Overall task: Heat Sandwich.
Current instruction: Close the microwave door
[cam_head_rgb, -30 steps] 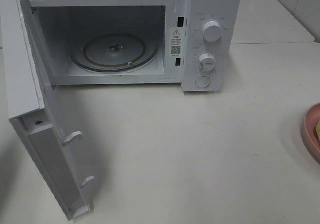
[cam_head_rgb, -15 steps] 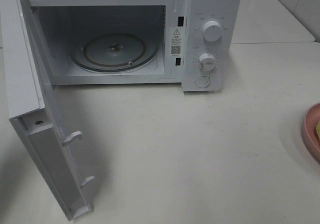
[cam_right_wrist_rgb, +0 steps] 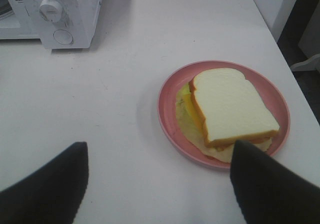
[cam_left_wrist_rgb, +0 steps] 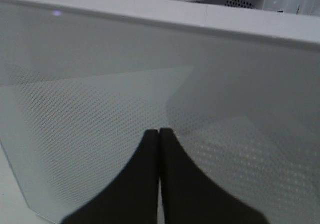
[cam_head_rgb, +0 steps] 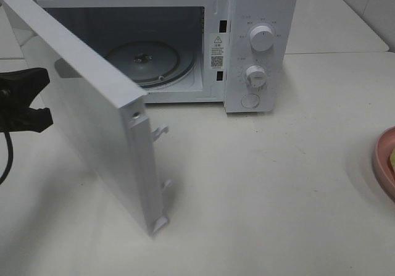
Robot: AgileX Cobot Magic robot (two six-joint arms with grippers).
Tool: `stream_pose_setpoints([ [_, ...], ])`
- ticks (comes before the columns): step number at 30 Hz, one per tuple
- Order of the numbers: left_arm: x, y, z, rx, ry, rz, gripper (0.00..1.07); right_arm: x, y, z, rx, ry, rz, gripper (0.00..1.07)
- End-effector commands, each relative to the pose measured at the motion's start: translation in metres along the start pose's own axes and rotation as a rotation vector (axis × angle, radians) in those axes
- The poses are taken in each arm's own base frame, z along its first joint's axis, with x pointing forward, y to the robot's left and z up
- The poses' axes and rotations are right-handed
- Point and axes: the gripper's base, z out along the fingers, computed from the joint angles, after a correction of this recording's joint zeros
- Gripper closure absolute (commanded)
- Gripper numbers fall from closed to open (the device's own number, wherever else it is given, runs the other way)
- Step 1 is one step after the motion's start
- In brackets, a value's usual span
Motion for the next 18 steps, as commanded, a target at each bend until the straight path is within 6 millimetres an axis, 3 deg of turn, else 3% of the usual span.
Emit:
stream_pose_setpoints([
  [1,-0.003,-0.009,0.008,-0.013,-0.024,-0.005,1.07,0.002,-0.001,-0.003,0.009,-0.032,-0.007,0.31],
  [11,-0.007,-0.036,0.026,-0.040,-0.038,0.016,1.07,0.002,-0.001,-0.003,0.009,-0.032,-0.007,0.31],
  [18,-0.010,-0.060,0.054,-0.045,0.000,0.007,1.07,0.002,-0.001,-0.003,0.009,-0.032,-0.007,0.31],
])
